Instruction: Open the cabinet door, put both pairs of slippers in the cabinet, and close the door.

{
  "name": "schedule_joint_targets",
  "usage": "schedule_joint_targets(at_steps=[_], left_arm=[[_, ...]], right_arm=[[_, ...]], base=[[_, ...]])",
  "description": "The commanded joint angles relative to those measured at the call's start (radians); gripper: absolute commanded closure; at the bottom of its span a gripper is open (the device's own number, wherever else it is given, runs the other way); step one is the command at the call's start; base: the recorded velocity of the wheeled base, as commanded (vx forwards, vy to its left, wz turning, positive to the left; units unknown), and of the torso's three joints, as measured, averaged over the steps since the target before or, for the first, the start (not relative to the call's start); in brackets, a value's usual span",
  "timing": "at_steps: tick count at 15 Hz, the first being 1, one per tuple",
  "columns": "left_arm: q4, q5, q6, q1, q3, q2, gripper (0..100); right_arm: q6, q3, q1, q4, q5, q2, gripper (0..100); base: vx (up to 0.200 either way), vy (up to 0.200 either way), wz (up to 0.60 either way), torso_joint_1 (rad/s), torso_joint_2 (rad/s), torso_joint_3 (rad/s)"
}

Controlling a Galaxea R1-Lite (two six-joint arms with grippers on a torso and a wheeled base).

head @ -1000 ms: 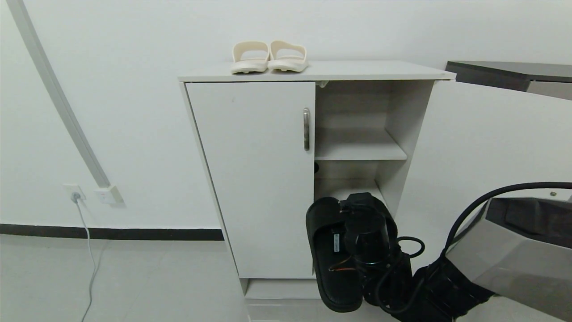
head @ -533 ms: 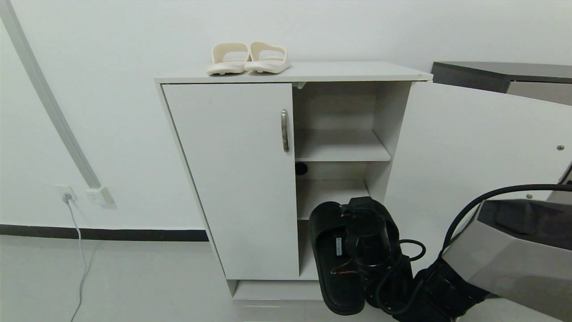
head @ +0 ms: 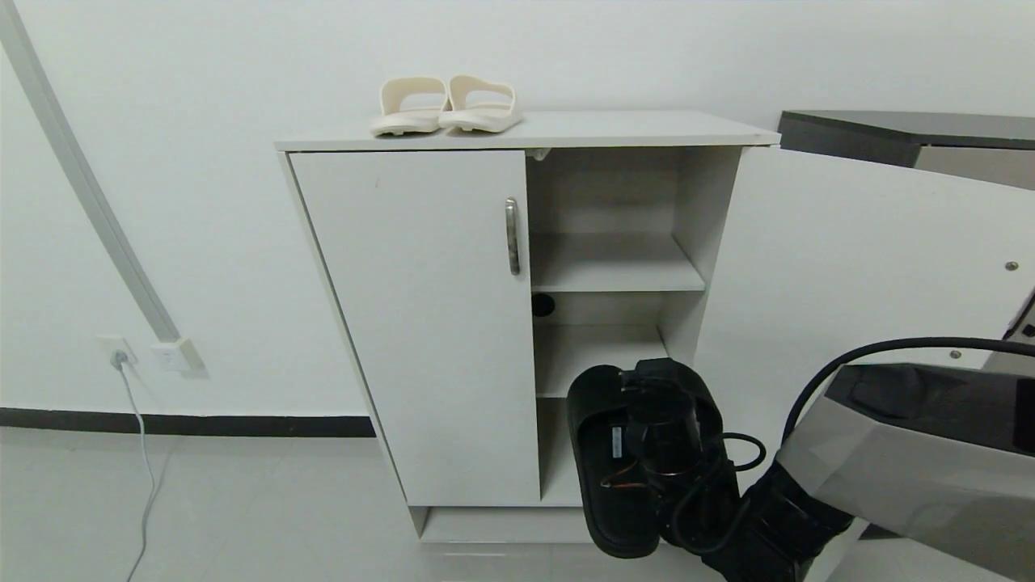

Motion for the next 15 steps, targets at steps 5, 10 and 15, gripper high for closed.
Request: schedule_joint_targets(at_steps=[5, 10, 15], left_arm=[[0.001, -0.001, 0.000, 0.000, 0.000, 0.002, 100], [0.001, 0.000, 0.000, 0.000, 0.000, 0.002, 100], [0.001, 0.000, 0.001, 0.000, 0.000, 0.002, 100]], right_arm=[[-0.001, -0.024, -0.010, -0.010, 0.000, 0.047, 100], [-0.001, -0.032, -0.011, -0.031, 0.000, 0.062, 100], [-0.005, -0.064, -0.018, -0.056, 0.000, 0.080, 100]], base=[[0.000, 0.000, 0.00, 0.000, 0.00, 0.000], [0.000, 0.000, 0.00, 0.004, 0.00, -0.103], [0.000, 0.000, 0.00, 0.002, 0.00, -0.192]])
